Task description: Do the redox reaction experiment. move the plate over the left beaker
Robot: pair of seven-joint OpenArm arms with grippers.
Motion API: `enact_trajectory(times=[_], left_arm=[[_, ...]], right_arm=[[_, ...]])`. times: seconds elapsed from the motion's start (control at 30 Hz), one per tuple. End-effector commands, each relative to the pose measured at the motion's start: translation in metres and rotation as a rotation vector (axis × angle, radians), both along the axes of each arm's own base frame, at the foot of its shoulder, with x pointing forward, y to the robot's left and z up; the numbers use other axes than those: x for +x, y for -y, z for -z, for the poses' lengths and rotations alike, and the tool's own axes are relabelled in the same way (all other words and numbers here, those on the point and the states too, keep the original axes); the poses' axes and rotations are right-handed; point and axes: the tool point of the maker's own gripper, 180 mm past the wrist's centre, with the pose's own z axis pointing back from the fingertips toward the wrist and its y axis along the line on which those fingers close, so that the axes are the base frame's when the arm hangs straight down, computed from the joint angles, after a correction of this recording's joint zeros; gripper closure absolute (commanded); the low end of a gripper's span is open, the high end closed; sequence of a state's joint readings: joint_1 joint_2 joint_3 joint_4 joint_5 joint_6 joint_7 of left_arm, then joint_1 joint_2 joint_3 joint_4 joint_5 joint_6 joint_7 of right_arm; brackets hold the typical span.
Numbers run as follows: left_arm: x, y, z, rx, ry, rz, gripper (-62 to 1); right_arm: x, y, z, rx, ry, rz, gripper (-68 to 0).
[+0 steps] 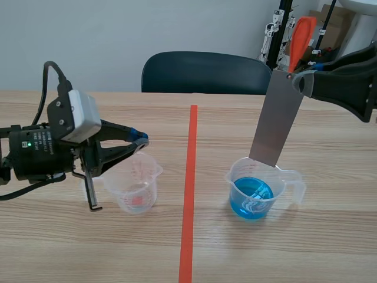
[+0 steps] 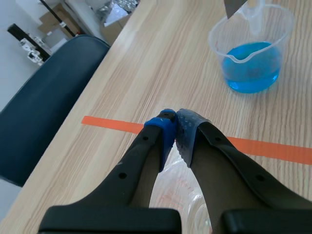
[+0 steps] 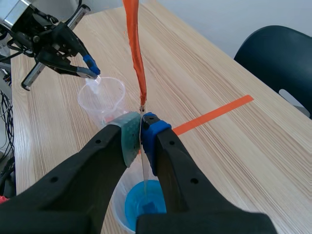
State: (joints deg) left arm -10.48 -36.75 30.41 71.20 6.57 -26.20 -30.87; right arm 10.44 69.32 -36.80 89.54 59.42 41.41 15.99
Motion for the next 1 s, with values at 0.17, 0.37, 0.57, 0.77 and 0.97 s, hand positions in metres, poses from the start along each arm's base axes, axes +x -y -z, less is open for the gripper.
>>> enact_trajectory(times=[0.17, 0.37, 0.57, 0.77, 0.97], left_arm=[[-0.026, -0.038, 0.004, -0.083, -0.03, -0.1, -2.7], [-0.059, -0.056, 0.013, -0.157, -0.036, -0.176, -2.7], [-0.092, -0.061, 0.029, -0.223, -0.091, -0.251, -2.7], [-0.122, -0.08, 0.051, -0.323, -0.137, -0.436, -2.7], [-0.158, -0.106, 0.054, -0.392, -0.018, -0.636, -2.7]], right_arm=[[0.005, 0.005, -0.021, 0.007, 0.046, 0.002, -0.6], [0.002, -0.006, -0.031, -0.007, 0.073, -0.038, -0.6], [-0.008, -0.024, -0.045, 0.006, 0.11, -0.099, -0.6], [-0.018, -0.044, -0.064, 0.023, 0.168, -0.166, -0.6], [-0.022, -0.061, -0.053, -0.008, 0.188, -0.203, -0.6]])
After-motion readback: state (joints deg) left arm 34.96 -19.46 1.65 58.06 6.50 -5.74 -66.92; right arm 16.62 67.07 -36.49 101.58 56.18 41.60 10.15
